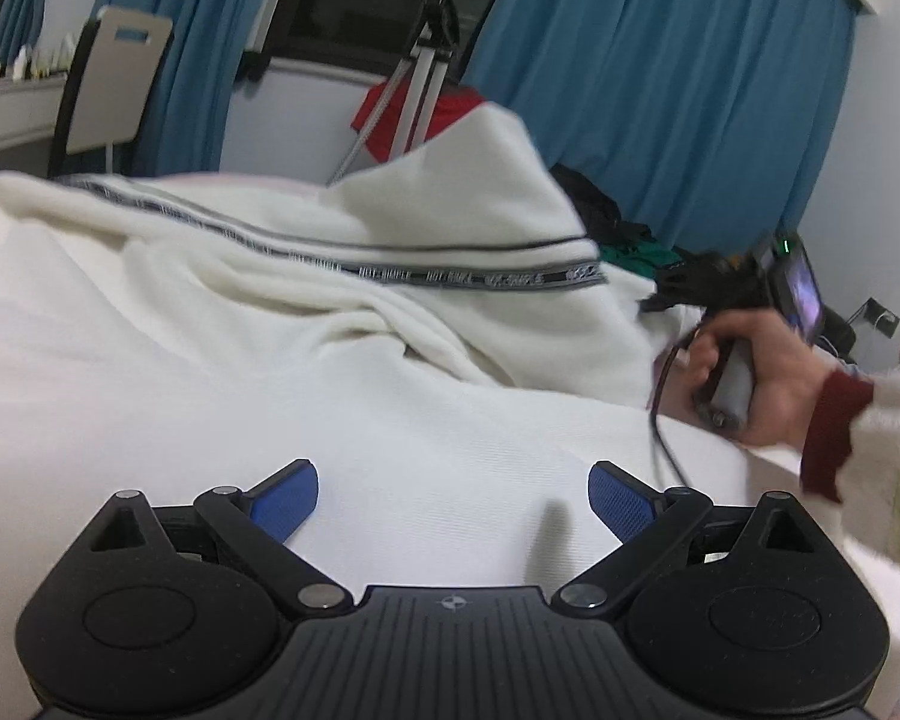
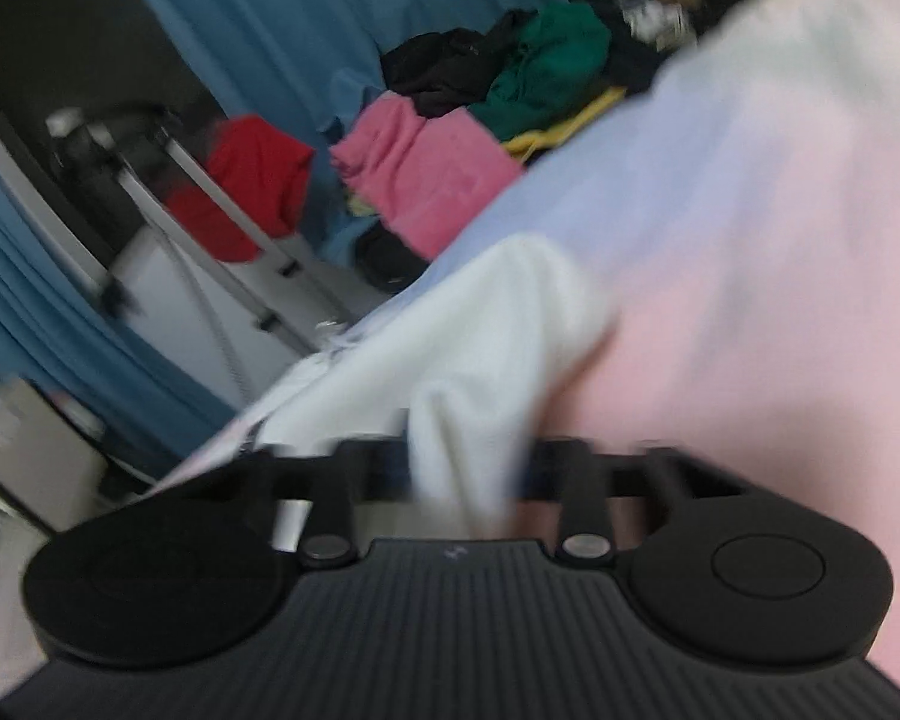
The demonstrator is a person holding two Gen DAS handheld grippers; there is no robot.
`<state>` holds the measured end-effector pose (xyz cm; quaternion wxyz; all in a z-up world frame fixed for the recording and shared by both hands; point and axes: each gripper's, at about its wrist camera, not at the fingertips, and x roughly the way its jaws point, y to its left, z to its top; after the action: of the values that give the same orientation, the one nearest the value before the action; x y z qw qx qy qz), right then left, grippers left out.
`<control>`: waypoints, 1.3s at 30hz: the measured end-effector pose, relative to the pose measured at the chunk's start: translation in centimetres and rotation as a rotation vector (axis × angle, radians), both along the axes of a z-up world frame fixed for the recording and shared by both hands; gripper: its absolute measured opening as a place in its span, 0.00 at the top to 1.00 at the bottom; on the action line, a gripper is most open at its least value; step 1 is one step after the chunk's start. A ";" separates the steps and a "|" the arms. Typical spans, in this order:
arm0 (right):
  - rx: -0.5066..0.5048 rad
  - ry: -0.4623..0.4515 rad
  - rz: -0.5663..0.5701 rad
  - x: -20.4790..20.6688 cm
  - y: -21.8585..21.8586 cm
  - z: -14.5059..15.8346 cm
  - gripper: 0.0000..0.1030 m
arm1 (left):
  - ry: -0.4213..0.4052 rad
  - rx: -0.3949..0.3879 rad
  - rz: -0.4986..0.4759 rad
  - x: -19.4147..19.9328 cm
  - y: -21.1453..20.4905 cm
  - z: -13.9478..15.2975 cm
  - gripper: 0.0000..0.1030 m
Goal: Fold clothes
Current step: 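Grasp the white fabric with the right gripper and pull it toward the left gripper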
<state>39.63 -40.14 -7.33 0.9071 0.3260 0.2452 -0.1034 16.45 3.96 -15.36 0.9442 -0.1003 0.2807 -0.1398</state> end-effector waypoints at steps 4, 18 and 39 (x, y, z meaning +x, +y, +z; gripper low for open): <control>-0.121 -0.067 -0.054 -1.0 -1.3 4.5 0.85 | -0.013 -0.007 -0.003 0.1 0.4 0.1 0.05; -0.175 0.070 -0.351 -15.6 -12.8 2.9 0.84 | -0.099 0.056 -0.012 -2.3 0.0 2.1 0.05; -0.078 -0.014 -0.464 -20.9 -14.1 -2.7 0.84 | -0.081 0.051 0.004 -2.8 0.5 2.7 0.05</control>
<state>18.72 -54.21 -10.03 0.8726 0.3390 0.1535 -0.3163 13.62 4.51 -12.63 0.9574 -0.0709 0.2455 -0.1346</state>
